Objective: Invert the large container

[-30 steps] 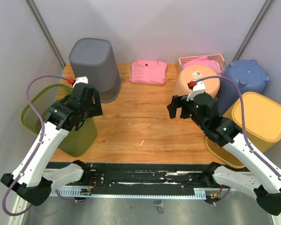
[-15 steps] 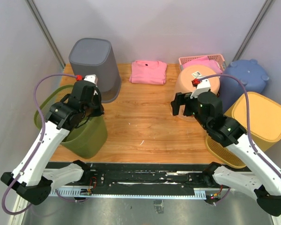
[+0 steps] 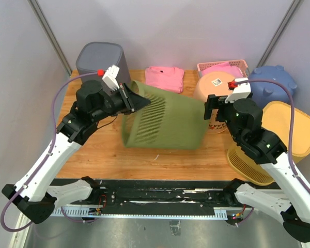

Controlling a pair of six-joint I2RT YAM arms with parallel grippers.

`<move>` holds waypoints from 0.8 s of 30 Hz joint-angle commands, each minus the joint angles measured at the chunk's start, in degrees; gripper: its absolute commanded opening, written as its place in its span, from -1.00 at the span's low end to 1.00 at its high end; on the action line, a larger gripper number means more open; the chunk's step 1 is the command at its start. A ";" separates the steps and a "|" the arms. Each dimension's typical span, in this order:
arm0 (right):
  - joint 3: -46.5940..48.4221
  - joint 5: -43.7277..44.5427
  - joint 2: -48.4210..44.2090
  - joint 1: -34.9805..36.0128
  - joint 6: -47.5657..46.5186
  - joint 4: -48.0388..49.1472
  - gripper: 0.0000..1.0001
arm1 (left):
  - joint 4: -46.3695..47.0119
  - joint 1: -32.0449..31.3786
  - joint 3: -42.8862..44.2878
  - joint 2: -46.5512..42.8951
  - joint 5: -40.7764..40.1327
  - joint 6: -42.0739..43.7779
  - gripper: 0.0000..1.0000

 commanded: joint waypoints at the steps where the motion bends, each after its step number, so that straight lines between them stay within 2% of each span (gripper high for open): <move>1: 1.59 3.38 -1.53 -0.97 -1.97 -1.46 0.99 | 21.82 -0.69 -4.12 -0.11 13.65 -18.64 -0.99; 8: 1.25 3.44 -1.94 -1.11 -1.96 -2.49 0.99 | 24.70 2.56 -9.28 0.02 16.34 -23.02 -0.99; 17: 0.03 -0.82 -1.78 -1.15 0.71 -4.14 0.99 | 20.01 11.02 -21.68 -3.65 19.99 -20.08 -0.99; 18: -0.19 -1.72 -1.65 -1.15 1.41 -4.47 0.99 | 18.91 11.95 -22.41 -3.66 19.63 -18.70 -0.88; 20: -0.56 -6.06 -1.15 -1.15 3.08 -5.24 0.99 | 15.82 13.36 -22.86 -3.13 18.08 -15.02 -0.48; 24: -2.29 -16.85 0.20 -1.89 7.85 -6.22 0.98 | 10.43 15.48 -21.69 -0.50 14.39 -7.50 0.15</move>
